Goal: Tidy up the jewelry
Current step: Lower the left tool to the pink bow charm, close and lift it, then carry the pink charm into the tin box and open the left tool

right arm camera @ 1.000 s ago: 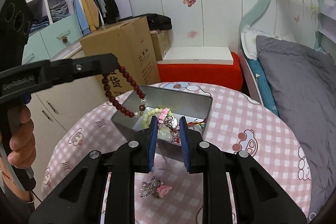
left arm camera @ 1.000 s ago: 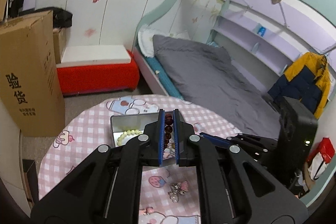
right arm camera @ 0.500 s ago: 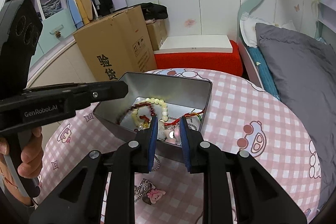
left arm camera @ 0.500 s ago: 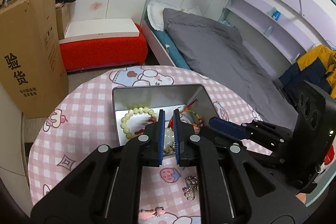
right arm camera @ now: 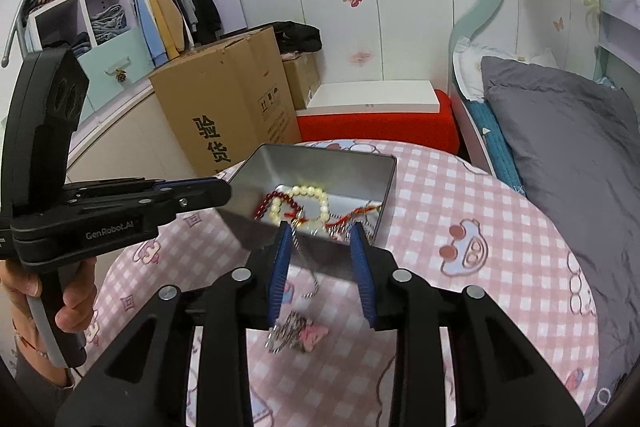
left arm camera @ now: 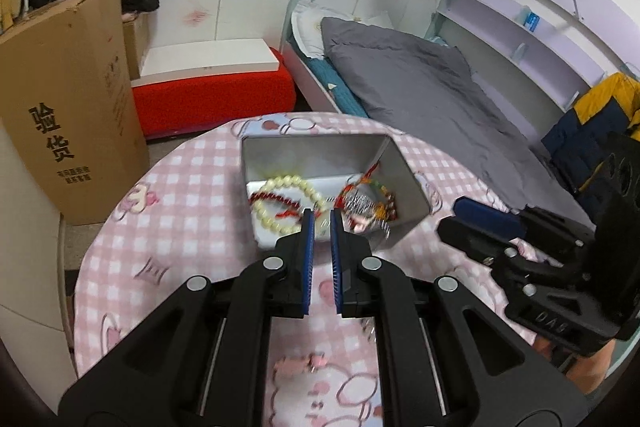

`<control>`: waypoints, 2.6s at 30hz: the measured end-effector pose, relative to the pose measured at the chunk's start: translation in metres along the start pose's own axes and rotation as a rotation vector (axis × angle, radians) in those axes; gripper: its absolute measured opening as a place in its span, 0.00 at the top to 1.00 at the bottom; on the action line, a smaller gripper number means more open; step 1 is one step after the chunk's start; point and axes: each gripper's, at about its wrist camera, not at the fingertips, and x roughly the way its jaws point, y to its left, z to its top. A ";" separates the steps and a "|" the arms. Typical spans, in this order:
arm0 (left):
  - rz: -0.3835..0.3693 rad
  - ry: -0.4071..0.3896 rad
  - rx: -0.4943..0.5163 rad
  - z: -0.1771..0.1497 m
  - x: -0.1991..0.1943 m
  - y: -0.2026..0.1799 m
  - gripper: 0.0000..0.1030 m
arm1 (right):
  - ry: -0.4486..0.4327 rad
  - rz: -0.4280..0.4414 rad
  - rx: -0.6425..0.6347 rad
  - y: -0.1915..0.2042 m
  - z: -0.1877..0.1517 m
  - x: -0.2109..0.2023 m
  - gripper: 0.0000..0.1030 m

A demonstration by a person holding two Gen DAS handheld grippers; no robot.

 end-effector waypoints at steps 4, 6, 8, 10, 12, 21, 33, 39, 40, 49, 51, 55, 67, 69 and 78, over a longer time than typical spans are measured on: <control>0.033 0.014 0.000 -0.026 -0.009 0.005 0.92 | 0.019 0.001 -0.004 0.008 -0.015 -0.005 0.69; 0.047 0.029 -0.006 -0.040 -0.010 0.007 0.92 | 0.040 0.004 -0.005 0.012 -0.026 -0.005 0.68; 0.058 0.048 -0.003 -0.053 -0.009 0.008 0.92 | 0.063 0.007 -0.007 0.015 -0.035 -0.003 0.67; 0.048 0.072 -0.011 -0.066 -0.007 0.010 0.92 | 0.087 0.007 -0.003 0.017 -0.043 0.000 0.67; 0.052 0.094 -0.017 -0.077 -0.002 0.011 0.92 | 0.107 0.011 0.002 0.018 -0.051 0.002 0.66; 0.082 0.128 -0.001 -0.103 0.005 0.006 0.92 | 0.163 0.009 0.006 0.021 -0.073 0.006 0.64; 0.098 0.025 0.010 -0.110 -0.008 0.005 0.26 | 0.162 -0.004 0.012 0.016 -0.073 0.014 0.62; 0.153 0.068 0.061 -0.107 0.005 0.001 0.26 | 0.161 0.003 0.025 0.012 -0.066 0.023 0.62; 0.153 0.073 0.057 -0.107 0.006 0.002 0.26 | 0.162 0.004 0.024 0.013 -0.065 0.024 0.62; 0.191 0.092 0.081 -0.100 0.017 0.003 0.43 | 0.185 -0.060 -0.029 0.011 -0.062 0.035 0.62; 0.196 0.090 0.104 -0.099 0.019 0.000 0.54 | 0.193 -0.073 -0.050 0.014 -0.061 0.040 0.62; 0.181 0.089 0.132 -0.097 0.020 -0.004 0.85 | 0.202 -0.072 -0.065 0.015 -0.060 0.046 0.62; 0.106 0.075 0.095 -0.093 0.015 0.001 0.85 | 0.198 -0.097 -0.133 0.015 -0.060 0.045 0.85; 0.083 0.064 0.084 -0.089 0.009 0.000 0.85 | 0.185 -0.086 -0.120 0.014 -0.058 0.040 0.85; -0.037 -0.025 0.056 -0.059 -0.021 -0.007 0.85 | 0.070 -0.043 -0.109 0.020 -0.030 -0.001 0.86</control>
